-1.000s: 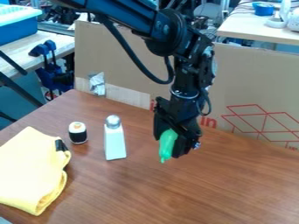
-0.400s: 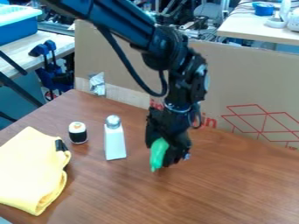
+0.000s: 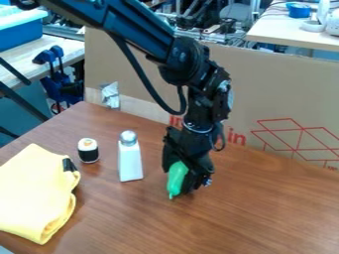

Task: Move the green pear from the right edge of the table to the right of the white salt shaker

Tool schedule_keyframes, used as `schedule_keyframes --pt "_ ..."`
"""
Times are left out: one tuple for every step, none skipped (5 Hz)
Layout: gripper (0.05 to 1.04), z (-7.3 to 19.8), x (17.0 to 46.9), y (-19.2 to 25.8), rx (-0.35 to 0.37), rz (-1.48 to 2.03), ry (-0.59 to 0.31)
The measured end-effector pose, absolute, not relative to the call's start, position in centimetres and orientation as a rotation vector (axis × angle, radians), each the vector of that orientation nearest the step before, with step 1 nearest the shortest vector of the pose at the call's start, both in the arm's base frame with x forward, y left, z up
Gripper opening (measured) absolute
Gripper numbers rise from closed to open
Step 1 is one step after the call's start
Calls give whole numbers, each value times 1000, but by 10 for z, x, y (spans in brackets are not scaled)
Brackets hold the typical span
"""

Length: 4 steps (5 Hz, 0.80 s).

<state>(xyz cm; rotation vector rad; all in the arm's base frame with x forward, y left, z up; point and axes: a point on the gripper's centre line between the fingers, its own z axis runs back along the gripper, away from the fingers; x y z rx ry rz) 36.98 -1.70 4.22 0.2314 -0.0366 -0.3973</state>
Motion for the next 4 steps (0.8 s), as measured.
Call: schedule_keyframes --pt "1011 38 366 -18 199 -397 -30" --pt "1007 52 362 -22 206 -379 -79" --pt "1007 71 358 -24 209 -365 -141" --pt "1006 84 349 -31 199 -366 -183"
